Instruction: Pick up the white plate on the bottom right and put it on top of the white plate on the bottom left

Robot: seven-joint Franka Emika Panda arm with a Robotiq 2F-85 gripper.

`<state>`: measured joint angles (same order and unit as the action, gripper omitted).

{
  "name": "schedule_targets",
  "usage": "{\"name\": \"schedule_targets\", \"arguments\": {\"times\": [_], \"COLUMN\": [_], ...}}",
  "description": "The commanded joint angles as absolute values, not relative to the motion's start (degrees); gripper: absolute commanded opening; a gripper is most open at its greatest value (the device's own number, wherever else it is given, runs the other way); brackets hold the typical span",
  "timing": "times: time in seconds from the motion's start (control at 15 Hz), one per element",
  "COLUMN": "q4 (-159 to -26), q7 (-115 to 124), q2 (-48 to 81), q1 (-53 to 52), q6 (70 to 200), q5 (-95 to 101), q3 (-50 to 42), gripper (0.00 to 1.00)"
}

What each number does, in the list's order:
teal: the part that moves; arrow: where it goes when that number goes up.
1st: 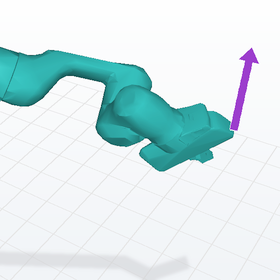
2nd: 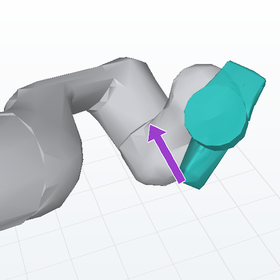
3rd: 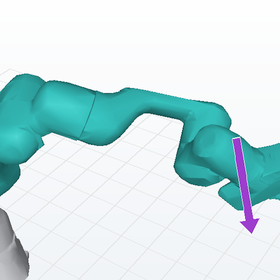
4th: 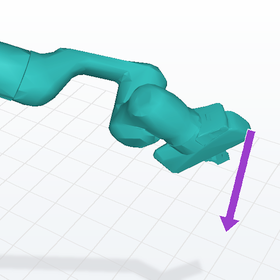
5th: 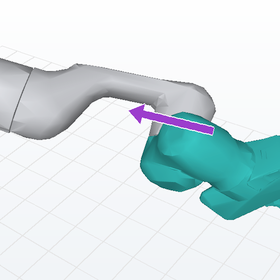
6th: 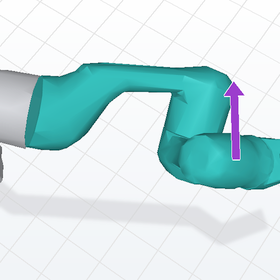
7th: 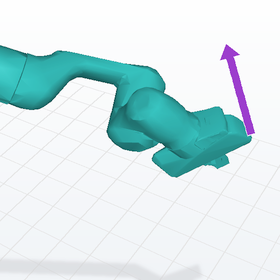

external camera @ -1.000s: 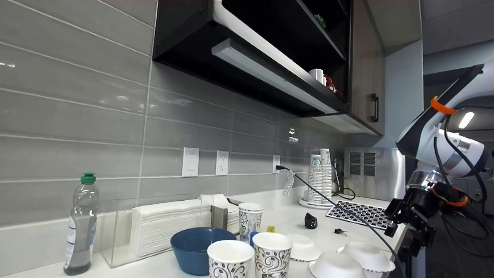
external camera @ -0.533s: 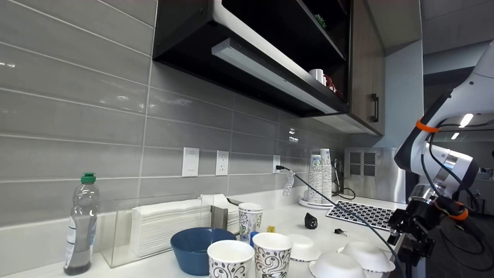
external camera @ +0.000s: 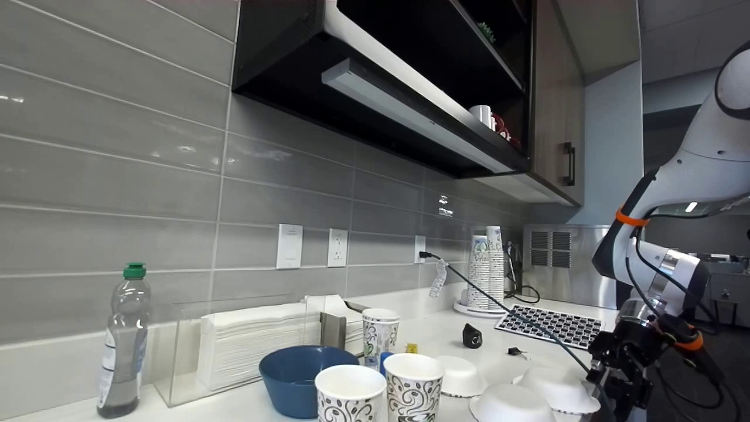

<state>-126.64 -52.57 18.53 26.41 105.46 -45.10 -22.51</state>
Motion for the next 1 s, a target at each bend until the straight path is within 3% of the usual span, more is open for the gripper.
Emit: {"name": "schedule_targets", "arguments": {"times": [0.0, 0.13, 0.67, 0.73, 0.87, 0.93], "q4": [-121.51, -120.07, -117.27, -117.05, -116.89, -116.79], "q7": [-54.05, -54.1, -54.81, -54.88, -55.07, -55.2], "q2": [23.18, 24.52, 25.86, 26.03, 26.38, 26.58], "q1": [29.49, 30.39, 32.22, 32.36, 32.63, 32.77], "q6": [101.71, 101.06, 97.44, 97.24, 97.07, 97.0], "q5": [-47.34, -47.62, -48.44, -48.32, -48.34, -48.33], "q3": [-20.38, -19.82, -19.34, -19.3, -19.21, -19.14], "gripper": [0.99, 0.75, 0.2, 0.64, 0.6, 0.67]}}
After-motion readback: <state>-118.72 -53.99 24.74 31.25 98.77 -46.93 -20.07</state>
